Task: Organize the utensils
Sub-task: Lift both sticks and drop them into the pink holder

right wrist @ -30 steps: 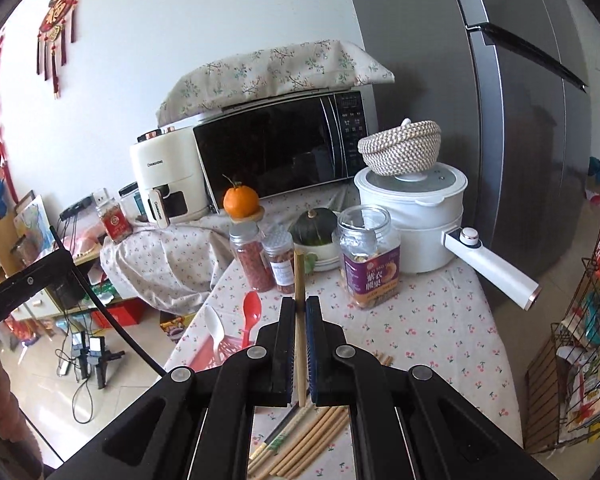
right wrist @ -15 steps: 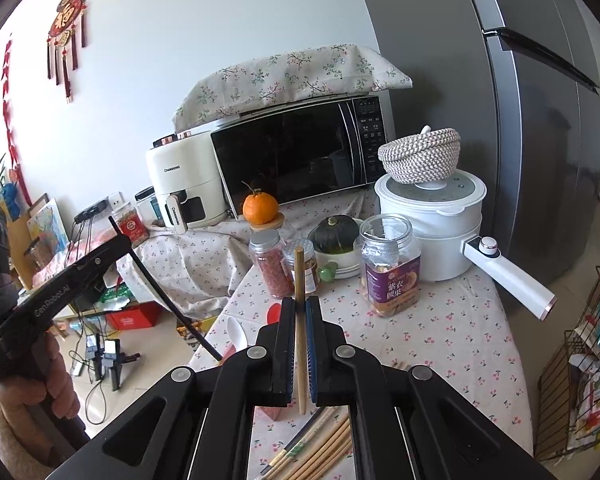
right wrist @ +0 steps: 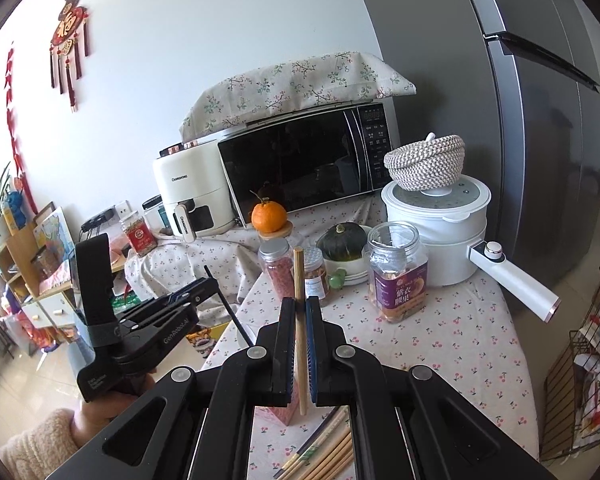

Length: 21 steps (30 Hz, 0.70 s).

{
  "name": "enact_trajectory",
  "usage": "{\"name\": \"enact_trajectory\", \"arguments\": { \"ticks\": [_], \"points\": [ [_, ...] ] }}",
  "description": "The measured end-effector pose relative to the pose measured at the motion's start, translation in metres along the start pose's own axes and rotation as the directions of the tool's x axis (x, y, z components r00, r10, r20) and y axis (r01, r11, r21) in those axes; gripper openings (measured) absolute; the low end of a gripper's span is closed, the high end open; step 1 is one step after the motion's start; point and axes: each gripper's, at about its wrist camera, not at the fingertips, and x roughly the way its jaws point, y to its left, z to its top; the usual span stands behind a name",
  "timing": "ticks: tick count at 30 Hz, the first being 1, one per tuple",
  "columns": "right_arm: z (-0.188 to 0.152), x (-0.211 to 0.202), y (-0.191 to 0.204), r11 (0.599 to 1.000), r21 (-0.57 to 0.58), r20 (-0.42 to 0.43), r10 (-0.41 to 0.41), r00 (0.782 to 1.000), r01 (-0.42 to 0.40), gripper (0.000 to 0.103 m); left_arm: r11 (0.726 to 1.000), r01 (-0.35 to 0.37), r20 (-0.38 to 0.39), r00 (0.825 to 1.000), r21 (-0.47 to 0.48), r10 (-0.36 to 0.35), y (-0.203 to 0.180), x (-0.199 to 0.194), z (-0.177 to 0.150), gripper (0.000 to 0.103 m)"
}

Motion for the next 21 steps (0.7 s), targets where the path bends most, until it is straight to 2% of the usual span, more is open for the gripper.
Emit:
{"name": "enact_trajectory", "arguments": {
  "ticks": [1,2,3,5,8,13,17,21],
  "points": [
    [0.001,0.0,0.002,1.0,0.0,0.002,0.001,1.0,-0.001,0.005,1.0,-0.013,-0.006,1.0,-0.001,0.013,-0.001,0.001,0.001,0.036],
    [0.002,0.0,0.003,1.0,0.0,0.001,0.003,1.0,-0.003,0.005,1.0,-0.03,-0.001,1.0,-0.003,0.03,-0.001,-0.001,0.001,0.052],
    [0.003,0.0,0.005,1.0,0.0,0.0,0.005,1.0,-0.005,0.005,0.999,-0.036,0.007,0.999,-0.004,0.036,0.0,-0.005,0.001,0.056],
    [0.006,0.001,0.009,1.0,-0.002,0.003,0.009,1.0,-0.009,0.005,0.999,-0.042,-0.003,0.999,-0.005,0.042,0.004,-0.009,0.002,0.059],
    [0.012,0.001,0.016,1.0,-0.002,0.01,0.019,1.0,-0.019,0.005,0.998,-0.049,-0.023,0.999,-0.031,0.048,0.015,-0.017,-0.001,0.074],
    [0.022,0.007,0.033,0.999,-0.019,0.026,0.041,0.999,-0.041,0.005,0.997,-0.062,-0.079,0.995,-0.047,0.058,0.034,-0.032,-0.013,0.079],
    [0.021,0.026,0.043,0.998,-0.005,0.004,0.064,0.998,-0.064,0.005,0.996,-0.059,-0.127,0.991,-0.073,0.049,0.047,-0.04,-0.025,0.082],
    [0.016,0.051,0.05,0.998,-0.012,-0.031,0.057,0.998,-0.058,0.005,0.996,-0.063,-0.168,0.984,-0.061,0.052,0.052,-0.04,-0.036,0.083]
  ]
}}
